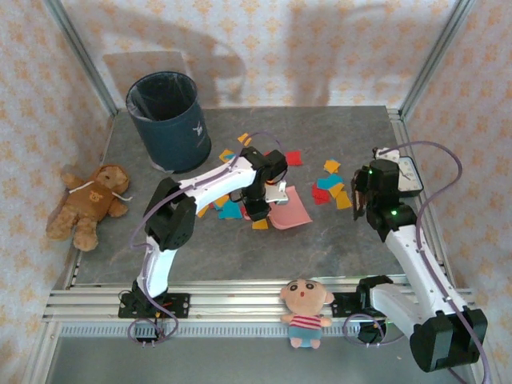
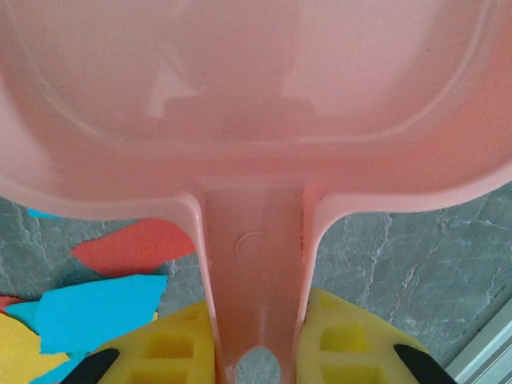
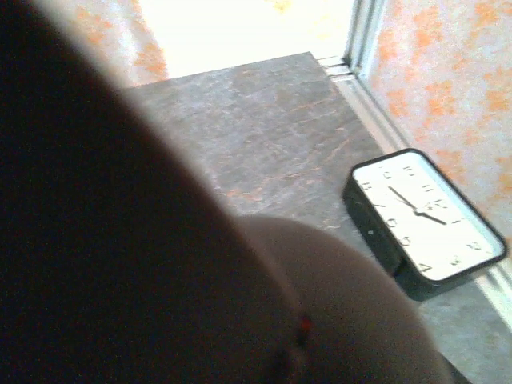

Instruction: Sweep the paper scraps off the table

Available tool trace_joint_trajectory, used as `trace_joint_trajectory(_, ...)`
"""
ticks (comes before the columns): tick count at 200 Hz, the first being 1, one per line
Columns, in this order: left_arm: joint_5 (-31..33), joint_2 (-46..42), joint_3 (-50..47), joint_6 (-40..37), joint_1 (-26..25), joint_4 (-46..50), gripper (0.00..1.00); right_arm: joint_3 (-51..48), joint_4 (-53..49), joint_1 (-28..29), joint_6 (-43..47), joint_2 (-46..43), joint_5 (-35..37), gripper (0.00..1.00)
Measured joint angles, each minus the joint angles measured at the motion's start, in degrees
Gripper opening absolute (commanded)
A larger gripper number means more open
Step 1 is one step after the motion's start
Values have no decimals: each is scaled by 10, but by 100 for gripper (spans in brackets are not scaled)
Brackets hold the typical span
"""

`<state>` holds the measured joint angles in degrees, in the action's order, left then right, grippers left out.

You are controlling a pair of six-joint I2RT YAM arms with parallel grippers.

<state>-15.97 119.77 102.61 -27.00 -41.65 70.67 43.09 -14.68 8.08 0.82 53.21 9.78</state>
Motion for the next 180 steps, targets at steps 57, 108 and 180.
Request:
trace_joint_trajectory(57, 8, 55, 72, 10, 0, 39, 0, 0, -4, 0, 25, 54, 12, 0)
trace_joint_trajectory(108, 30, 64, 73, 14, 0, 31, 0, 0, 10, 0, 24, 65, -4, 0)
trace_joint_trajectory(180, 43, 99, 84, 16, -7, 6, 4, 0, 12, 0, 24, 66, -8, 0)
